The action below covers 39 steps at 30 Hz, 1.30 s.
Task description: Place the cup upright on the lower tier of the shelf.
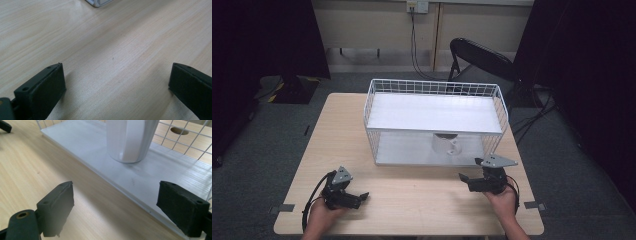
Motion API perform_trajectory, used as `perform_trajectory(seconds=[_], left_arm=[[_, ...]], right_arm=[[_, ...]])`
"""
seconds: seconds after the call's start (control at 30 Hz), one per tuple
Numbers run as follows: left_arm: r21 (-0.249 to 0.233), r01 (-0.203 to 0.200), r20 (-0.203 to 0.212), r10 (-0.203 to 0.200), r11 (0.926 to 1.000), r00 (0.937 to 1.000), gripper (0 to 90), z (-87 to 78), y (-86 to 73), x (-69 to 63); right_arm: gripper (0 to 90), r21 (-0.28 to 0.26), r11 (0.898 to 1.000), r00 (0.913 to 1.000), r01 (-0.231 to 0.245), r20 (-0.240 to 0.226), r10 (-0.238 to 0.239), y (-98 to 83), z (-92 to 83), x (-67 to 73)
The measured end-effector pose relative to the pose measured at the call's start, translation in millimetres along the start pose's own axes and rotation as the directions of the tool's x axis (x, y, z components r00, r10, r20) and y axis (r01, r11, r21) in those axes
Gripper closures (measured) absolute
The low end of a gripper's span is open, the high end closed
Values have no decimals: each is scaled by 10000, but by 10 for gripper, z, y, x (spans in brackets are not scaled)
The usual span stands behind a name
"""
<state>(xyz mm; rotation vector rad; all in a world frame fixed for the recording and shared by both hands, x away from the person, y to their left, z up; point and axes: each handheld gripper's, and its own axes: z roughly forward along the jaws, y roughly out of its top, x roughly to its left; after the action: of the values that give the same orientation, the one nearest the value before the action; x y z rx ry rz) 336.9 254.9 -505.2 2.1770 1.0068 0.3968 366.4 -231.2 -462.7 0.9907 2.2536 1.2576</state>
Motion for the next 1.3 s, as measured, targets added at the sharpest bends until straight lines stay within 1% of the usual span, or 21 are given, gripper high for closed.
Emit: perform_trajectory(seconds=[0.07,0.1,0.17,0.2,0.43,0.47,0.6,0.77,0.8,0.83,1.0,1.3], left_arm=[[1,0,-3,0,10000,10000,0,0,0,0],[-1,7,2,-7,10000,10000,0,0,0,-1],[4,-7,-5,7,10000,10000,0,0,0,0],[-4,7,0,-7,10000,10000,0,0,0,-1],[1,-4,-4,4,10000,10000,0,0,0,0],[0,1,-2,-1,10000,10000,0,0,0,0],[-1,-3,-1,3,10000,10000,0,0,0,0],[-4,10,3,-10,10000,10000,0,0,0,-1],[-4,-66,-37,66,10000,10000,0,-2,1,3],[-6,1,-3,-1,10000,10000,0,0,0,0],[-2,-62,-36,62,10000,10000,0,-1,1,3],[-7,6,1,-6,10000,10000,0,0,0,-1]], right_arm=[[129,6,10000,10000,10,-15,-10,-7,-5,-2],[129,35,10000,10000,67,-74,-67,-30,-19,-1],[129,5,9999,9998,171,-37,-171,-49,-36,5],[129,38,9999,9998,147,-140,-147,-63,-41,-1],[126,66,9999,9995,128,-275,-126,-118,-81,-29],[125,112,9998,9993,134,-357,-130,-131,-93,-34],[125,191,9995,9989,247,-402,-239,-158,-111,-32],[125,156,9991,9983,387,-431,-380,-214,-156,-50],[125,140,9991,9984,409,-407,-403,-224,-165,-52],[125,195,9988,9980,444,-452,-435,-241,-177,-58],[123,218,9988,9973,440,-595,-427,-270,-186,-66],[122,406,9967,9951,707,-723,-676,-335,-218,-87]])
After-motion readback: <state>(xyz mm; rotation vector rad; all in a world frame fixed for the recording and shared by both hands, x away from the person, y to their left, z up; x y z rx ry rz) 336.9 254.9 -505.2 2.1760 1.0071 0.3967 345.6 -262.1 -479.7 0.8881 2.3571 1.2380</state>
